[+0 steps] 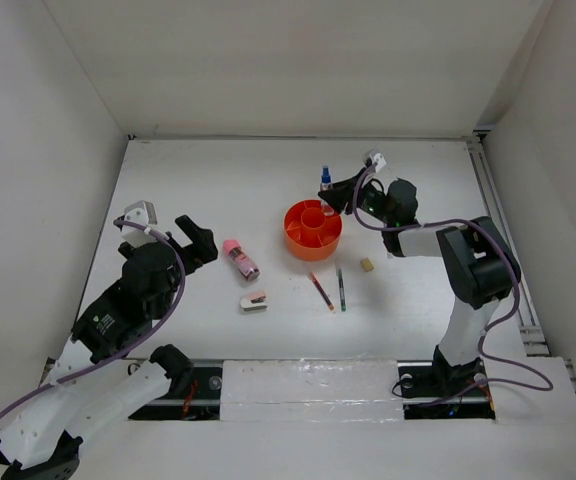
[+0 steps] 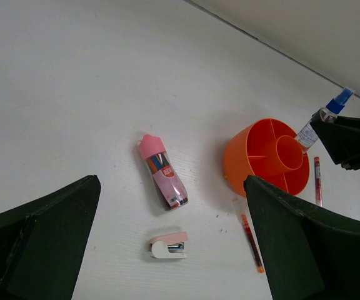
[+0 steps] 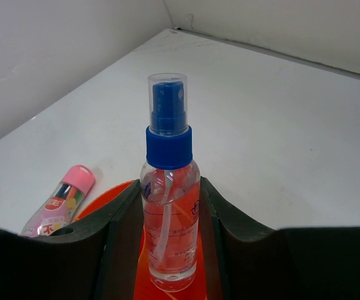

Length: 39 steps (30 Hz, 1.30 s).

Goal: Sort the stationery into containers
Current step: Place the stationery in the storage box.

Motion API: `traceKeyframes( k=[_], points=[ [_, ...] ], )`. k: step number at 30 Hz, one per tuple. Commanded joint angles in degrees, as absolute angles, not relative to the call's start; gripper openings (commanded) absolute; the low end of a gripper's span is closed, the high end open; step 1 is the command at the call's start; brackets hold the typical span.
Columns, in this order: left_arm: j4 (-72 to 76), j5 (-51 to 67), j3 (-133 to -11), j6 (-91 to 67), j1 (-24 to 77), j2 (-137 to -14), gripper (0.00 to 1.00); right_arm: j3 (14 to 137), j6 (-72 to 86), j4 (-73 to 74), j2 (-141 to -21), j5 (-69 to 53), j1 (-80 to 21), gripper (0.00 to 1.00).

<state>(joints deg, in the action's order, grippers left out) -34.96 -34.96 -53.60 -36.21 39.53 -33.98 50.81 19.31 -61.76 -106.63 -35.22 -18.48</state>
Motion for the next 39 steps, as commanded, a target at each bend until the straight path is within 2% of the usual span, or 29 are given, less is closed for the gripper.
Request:
traceKeyframes(
  k=[1, 7, 11, 14, 24, 26, 27, 32, 33, 36, 37, 38, 39],
  points=[
    [-32.8, -35.2, -53.3, -35.4, 39.6, -33.7, 0.99, 51.0, 19.6, -66.1, -107.2, -35.3, -19.0, 0.00],
    [-32.8, -34.6, -53.3, -35.4, 39.6, -33.1, 0.99, 51.5, 19.6, -65.0, -107.8, -34.8, -18.5, 0.00],
    [-32.8, -34.6, -53.3, -35.4, 39.6, -33.1, 0.99, 51.0, 19.6, -65.5, -107.8, -34.8, -18.5, 0.04],
    [-32.8, -34.6, -53.3, -35.4, 39.6, -33.1, 0.99, 51.0, 19.6, -65.5, -107.8, -34.8, -18.5, 0.12],
    [-32.8, -34.6, -53.3, -35.4, 39.6, -32.6, 0.99, 49.4, 19.6, -67.1, -108.3, -35.3, -18.5, 0.44],
    [-32.8, -34.6, -53.3, -35.4, 39.6, -32.6, 0.99, 48.8, 19.6, -67.7, -107.8, -35.3, -18.5, 0.57],
    [-32.8, -34.6, -53.3, -35.4, 39.6, -32.6, 0.99, 48.8, 19.6, -67.7, -107.8, -35.9, -18.5, 0.60],
    [-32.8, -34.6, -53.3, -35.4, 39.6, -32.6, 0.99, 48.3, 19.6, -67.7, -106.7, -35.9, -18.5, 0.72],
    [-32.8, -34.6, -53.3, -35.4, 39.6, -32.6, 0.99, 48.3, 19.6, -67.7, -106.0, -35.9, -18.5, 0.78],
    [-32.8, -34.6, -53.3, -35.4, 39.6, -32.6, 0.99, 47.5, 20.2, -69.0, -103.8, -36.4, -18.5, 0.80],
    [-32.8, -34.6, -53.3, -35.4, 39.6, -32.6, 0.99, 47.5, 20.9, -69.0, -102.9, -36.4, -18.5, 0.93],
    [-32.8, -34.6, -53.3, -35.4, 39.6, -32.6, 0.99, 46.9, 20.9, -69.0, -101.9, -35.7, -18.5, 1.00],
    [-32.8, -34.6, -53.3, -35.4, 39.6, -32.6, 0.99, 46.9, 20.9, -67.0, -99.3, -35.2, -18.5, 1.00]
  ],
)
